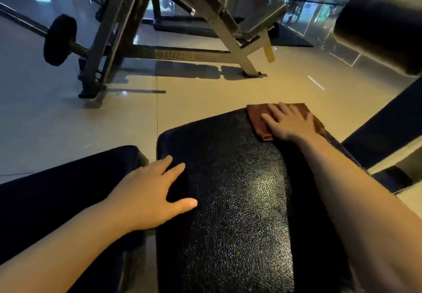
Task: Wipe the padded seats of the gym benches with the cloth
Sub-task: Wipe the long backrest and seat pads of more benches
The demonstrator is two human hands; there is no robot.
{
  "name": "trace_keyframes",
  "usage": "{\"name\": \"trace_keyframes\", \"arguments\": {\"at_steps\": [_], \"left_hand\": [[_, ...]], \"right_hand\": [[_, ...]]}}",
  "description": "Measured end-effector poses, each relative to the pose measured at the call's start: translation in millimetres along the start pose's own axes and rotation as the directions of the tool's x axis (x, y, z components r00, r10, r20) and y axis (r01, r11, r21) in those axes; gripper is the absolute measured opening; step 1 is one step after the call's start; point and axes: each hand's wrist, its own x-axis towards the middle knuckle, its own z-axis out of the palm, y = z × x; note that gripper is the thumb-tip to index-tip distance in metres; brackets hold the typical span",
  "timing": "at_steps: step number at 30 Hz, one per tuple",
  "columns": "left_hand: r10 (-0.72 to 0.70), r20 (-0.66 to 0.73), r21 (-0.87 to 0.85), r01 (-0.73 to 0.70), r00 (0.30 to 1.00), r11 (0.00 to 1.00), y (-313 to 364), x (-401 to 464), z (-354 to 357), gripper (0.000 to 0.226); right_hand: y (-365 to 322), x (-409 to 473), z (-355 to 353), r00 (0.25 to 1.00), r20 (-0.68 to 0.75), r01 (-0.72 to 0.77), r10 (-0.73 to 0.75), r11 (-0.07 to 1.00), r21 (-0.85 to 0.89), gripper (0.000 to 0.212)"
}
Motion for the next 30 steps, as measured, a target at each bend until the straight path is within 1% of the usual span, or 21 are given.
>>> {"name": "trace_keyframes", "arguments": {"at_steps": [1, 3, 6, 8, 10, 11, 13, 15, 17, 19, 20, 22, 23, 25, 26, 28, 30], "left_hand": [[0.006, 0.025, 0.017, -0.006, 1.0, 1.0, 1.9, 4.2, -2.5, 0.095], [0.003, 0.029, 0.011, -0.003, 1.0, 1.0, 2.8, 10.7, -7.8, 0.089], [0.022, -0.016, -0.055, -0.022, 1.0, 0.998, -1.5, 11.2, -7.0, 0.078], [0.021, -0.086, -0.158, -0.034, 0.996, 0.987, -7.7, 9.7, -4.0, 0.069], [-0.009, -0.182, -0.272, -0.041, 0.983, 0.961, -14.1, 10.5, -4.1, 0.058], [-0.025, -0.244, -0.294, -0.049, 0.97, 0.955, -16.5, 10.7, -5.5, 0.054], [-0.052, -0.338, -0.279, -0.047, 0.94, 0.959, -19.1, 10.6, -9.9, 0.048], [-0.085, -0.386, -0.272, -0.025, 0.919, 0.962, -18.7, 8.0, -14.6, 0.044], [-0.109, -0.41, -0.29, -0.017, 0.906, 0.957, -17.0, 3.7, -17.8, 0.042], [-0.122, -0.428, -0.308, -0.018, 0.895, 0.951, -15.7, -2.0, -18.8, 0.039], [-0.128, -0.434, -0.315, -0.017, 0.892, 0.949, -15.5, -6.1, -18.0, 0.038], [-0.125, -0.431, -0.315, -0.019, 0.893, 0.949, -16.0, -16.2, -14.5, 0.037], [-0.116, -0.427, -0.309, -0.024, 0.897, 0.951, -16.2, -22.7, -12.6, 0.036], [-0.073, -0.412, -0.281, -0.051, 0.908, 0.958, -16.4, -37.2, -8.5, 0.035], [-0.041, -0.396, -0.264, -0.071, 0.917, 0.962, -16.3, -45.1, -6.2, 0.036], [0.013, -0.357, -0.248, -0.109, 0.934, 0.963, -17.6, -61.6, 0.4, 0.037], [0.053, -0.311, -0.232, -0.13, 0.949, 0.964, -18.4, -76.4, 6.5, 0.04]], "right_hand": [[22.4, 0.3, -3.0, 0.998, -0.003, -0.059, 0.059, 0.998, 0.014, 0.064], [42.9, -3.6, -6.2, 0.993, 0.006, -0.119, 0.119, 0.992, 0.046, 0.065], [27.2, -6.1, -4.0, 0.986, 0.012, -0.167, 0.167, 0.985, 0.037, 0.065], [0.7, -10.9, -0.3, 0.986, 0.018, -0.167, 0.167, 0.986, 0.025, 0.066], [-35.6, -23.7, 6.9, 0.996, 0.018, -0.086, 0.086, 0.996, 0.006, 0.065], [-57.1, -33.4, 12.2, 1.0, 0.017, -0.025, 0.025, 1.0, -0.001, 0.065], [-103.7, -62.7, 23.5, 0.993, 0.026, 0.117, -0.116, 0.993, -0.011, 0.063], [-145.5, -103.0, 35.1, 0.957, 0.029, 0.29, -0.29, 0.957, 0.0, 0.063], [-167.4, -143.4, 43.1, 0.889, 0.035, 0.457, -0.457, 0.889, 0.007, 0.062], [-164.0, -165.8, 46.4, 0.838, 0.067, 0.543, -0.541, 0.84, -0.004, 0.062], [-154.5, -168.4, 44.3, 0.833, 0.072, 0.55, -0.548, 0.835, -0.007, 0.062], [-124.3, -163.2, 37.5, 0.874, 0.033, 0.486, -0.485, 0.874, -0.023, 0.061], [-102.8, -157.7, 33.6, 0.91, 0.003, 0.414, -0.414, 0.909, -0.037, 0.06], [-47.1, -145.7, 24.6, 0.977, -0.031, 0.208, -0.209, 0.977, -0.041, 0.061], [-15.9, -143.3, 19.3, 0.995, -0.029, 0.093, -0.094, 0.995, -0.033, 0.062], [39.4, -146.0, 10.6, 0.995, -0.02, -0.101, 0.101, 0.995, -0.014, 0.064], [73.2, -160.6, 5.9, 0.974, -0.021, -0.225, 0.226, 0.973, 0.053, 0.065]]}}
